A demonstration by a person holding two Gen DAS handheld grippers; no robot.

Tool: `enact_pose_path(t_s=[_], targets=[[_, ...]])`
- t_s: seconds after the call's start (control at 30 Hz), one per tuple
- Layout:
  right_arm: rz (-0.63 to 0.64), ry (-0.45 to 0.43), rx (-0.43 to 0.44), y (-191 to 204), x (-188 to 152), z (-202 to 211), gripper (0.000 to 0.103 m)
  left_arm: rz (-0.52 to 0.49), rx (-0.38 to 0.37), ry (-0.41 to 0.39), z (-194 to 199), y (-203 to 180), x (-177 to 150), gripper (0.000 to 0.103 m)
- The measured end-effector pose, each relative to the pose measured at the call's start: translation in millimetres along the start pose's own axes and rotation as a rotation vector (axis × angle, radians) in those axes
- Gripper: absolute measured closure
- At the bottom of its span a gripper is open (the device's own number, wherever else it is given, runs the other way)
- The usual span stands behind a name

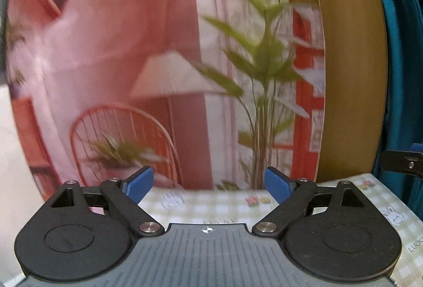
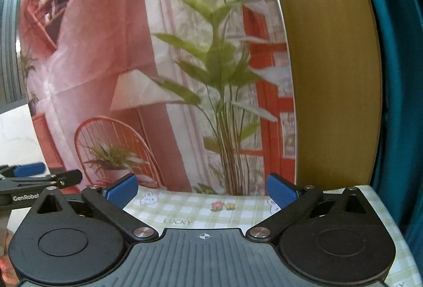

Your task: Organize plates and bowls

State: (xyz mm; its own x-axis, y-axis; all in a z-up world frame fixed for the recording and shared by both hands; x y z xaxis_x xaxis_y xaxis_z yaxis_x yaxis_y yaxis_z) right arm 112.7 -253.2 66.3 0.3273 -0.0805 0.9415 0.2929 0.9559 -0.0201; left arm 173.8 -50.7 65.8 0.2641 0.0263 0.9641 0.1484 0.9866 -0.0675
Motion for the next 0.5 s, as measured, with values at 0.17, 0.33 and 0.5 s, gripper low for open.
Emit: enact_pose_path(t_s=[0.17,0.33,0.5], targets=[[0.014,-0.032,-0.024,8.9,12.2,21.4,0.0,0.026,-0.033,-0.05,38.4,-2.9,21.6,0.008],[0.012,-0.049,-0.025,14.8,19.8,35.8,0.0,0.047,-0.036,-0.088,61.6,-0.1,33.2,0.008],[0.011,-0.066,-0.024,16.7,24.8,45.0,0.0,0.07,-0.053,-0.094,70.1,0.2,39.3,0.008]])
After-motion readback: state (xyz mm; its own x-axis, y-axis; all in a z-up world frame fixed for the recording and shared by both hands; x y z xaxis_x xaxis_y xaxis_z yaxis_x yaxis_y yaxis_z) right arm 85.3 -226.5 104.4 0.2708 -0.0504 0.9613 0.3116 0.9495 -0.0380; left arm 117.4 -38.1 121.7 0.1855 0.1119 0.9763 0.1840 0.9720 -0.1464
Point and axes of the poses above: each gripper's, at about its wrist camera, not at the fingertips, and z roughly against the way its jaws point, y to its left, x to its top, the point moved 9 cm from there along -z, roughly the way its jaws point, and after that the axes turned 10 degrees about z, right-handed, at the moved point
